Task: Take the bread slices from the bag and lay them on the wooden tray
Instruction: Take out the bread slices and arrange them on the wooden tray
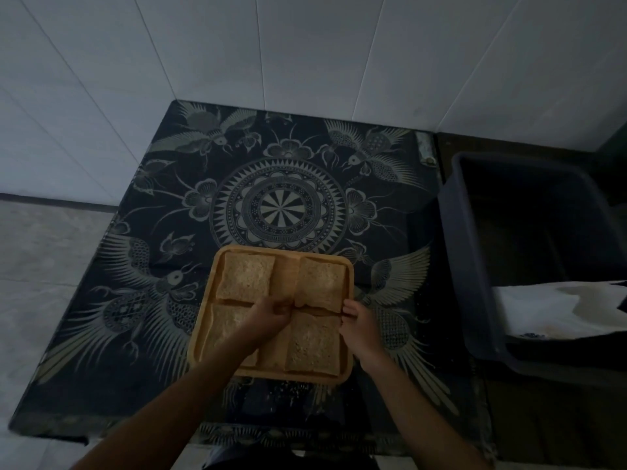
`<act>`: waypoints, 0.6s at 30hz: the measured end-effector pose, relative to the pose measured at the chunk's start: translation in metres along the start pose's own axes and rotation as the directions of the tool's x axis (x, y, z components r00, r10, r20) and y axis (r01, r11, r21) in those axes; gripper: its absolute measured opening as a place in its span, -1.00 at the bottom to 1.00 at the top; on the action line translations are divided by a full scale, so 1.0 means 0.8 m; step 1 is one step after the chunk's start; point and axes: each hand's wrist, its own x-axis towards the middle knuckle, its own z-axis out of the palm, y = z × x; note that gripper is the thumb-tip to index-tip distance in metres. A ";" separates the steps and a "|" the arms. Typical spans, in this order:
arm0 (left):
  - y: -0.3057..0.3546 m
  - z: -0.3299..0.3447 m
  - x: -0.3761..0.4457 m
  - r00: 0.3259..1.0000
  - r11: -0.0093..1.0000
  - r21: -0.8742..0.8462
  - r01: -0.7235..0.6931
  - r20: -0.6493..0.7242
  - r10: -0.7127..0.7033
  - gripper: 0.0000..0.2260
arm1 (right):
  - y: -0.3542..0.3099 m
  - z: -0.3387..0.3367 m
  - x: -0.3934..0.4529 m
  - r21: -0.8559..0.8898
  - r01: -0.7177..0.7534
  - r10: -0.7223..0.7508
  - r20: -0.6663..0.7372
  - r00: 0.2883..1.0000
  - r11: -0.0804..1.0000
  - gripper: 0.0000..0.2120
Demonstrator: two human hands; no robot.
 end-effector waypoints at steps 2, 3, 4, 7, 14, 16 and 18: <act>-0.001 -0.001 0.000 1.000 1.000 0.003 -0.008 0.007 0.008 -0.66 | -0.001 0.000 0.001 -0.012 0.001 -0.001 -0.009 1.000 1.000 -0.51; 0.000 -0.004 0.001 1.000 1.000 0.008 -0.010 0.002 0.010 -0.64 | -0.003 0.000 0.000 -0.031 0.010 -0.011 -0.014 1.000 0.999 -0.53; 0.000 -0.008 0.003 1.000 1.000 0.011 -0.015 -0.011 0.016 -0.61 | -0.005 0.001 -0.001 -0.064 0.034 -0.035 -0.023 0.999 0.997 -0.54; 0.003 -0.031 0.007 0.993 0.998 -0.013 -0.057 -0.104 0.055 -0.62 | -0.019 0.007 -0.006 -0.197 0.156 -0.170 -0.058 0.984 0.968 -0.59; -0.030 -0.111 -0.002 0.931 0.998 0.064 -0.003 -0.363 0.026 -0.62 | -0.059 0.060 -0.005 -0.267 0.233 -0.228 0.050 0.972 0.935 -0.63; -0.044 -0.125 -0.005 0.935 0.995 0.095 0.041 -0.355 -0.004 -0.61 | -0.064 0.081 -0.005 -0.235 0.206 -0.187 0.101 0.977 0.950 -0.62; -0.054 -0.134 -0.007 0.950 0.991 0.114 0.069 -0.310 -0.031 -0.61 | -0.067 0.101 -0.007 -0.248 0.183 -0.150 0.146 0.978 0.951 -0.59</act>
